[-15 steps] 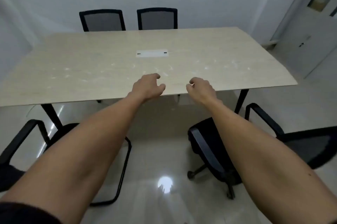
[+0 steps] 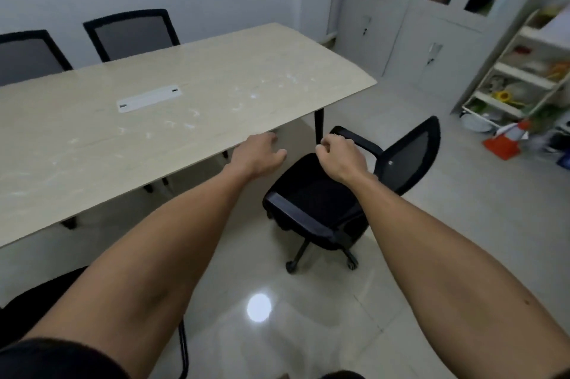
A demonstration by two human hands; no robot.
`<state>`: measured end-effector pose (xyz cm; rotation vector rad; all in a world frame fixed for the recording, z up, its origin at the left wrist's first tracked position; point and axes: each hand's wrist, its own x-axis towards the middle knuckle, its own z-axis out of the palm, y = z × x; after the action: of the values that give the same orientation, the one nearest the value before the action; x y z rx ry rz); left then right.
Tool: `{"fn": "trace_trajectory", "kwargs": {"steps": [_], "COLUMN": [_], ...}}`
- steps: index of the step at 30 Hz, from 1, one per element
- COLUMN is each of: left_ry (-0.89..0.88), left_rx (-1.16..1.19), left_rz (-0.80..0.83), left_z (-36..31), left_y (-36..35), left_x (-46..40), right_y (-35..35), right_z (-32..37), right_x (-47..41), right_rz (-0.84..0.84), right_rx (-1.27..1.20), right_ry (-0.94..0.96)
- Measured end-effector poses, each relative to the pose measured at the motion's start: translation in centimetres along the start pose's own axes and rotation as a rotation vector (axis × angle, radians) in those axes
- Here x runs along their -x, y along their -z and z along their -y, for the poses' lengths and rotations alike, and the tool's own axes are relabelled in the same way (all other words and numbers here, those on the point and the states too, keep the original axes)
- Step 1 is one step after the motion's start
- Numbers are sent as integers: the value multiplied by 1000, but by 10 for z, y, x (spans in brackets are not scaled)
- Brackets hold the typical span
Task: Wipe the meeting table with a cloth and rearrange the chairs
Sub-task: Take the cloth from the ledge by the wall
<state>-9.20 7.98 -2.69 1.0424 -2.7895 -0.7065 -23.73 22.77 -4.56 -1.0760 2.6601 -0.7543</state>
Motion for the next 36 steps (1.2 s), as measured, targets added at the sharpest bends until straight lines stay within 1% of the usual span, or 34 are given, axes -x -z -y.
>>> {"fn": "trace_trajectory", "kwargs": {"steps": [3, 9, 15, 22, 23, 24, 26, 30, 32, 36], "left_ry": [-106, -340, -541, -720, -777, -787, -814, -977, -1092, -1226], "left_rx": [-1, -52, -36, -31, -42, -46, -42, -85, -104, -126], "left_rz": [59, 183, 311, 441, 461, 473, 509, 597, 649, 735], "left_z": [-43, -150, -266, -391, -417, -426, -449, -510, -543, -585], "left_y": [-24, -80, -144, -219, -236, -244, -262, -304, -326, -357], "left_x": [0, 16, 71, 175, 203, 214, 239, 316, 366, 435], "right_y": [22, 70, 117, 168, 179, 181, 188, 208, 217, 226], "right_z": [-40, -130, -221, -310, -328, -337, -352, -381, -395, -401], "right_x": [28, 101, 208, 354, 391, 406, 445, 547, 606, 681], "right_rz": [-67, -206, -324, -438, -463, -474, -496, -586, -635, -696], "right_rx": [-9, -12, -14, -2, -8, -11, -20, -51, -55, -66], "right_ry": [-118, -373, -577, -792, -849, -859, -909, -1076, -1182, -1323]}}
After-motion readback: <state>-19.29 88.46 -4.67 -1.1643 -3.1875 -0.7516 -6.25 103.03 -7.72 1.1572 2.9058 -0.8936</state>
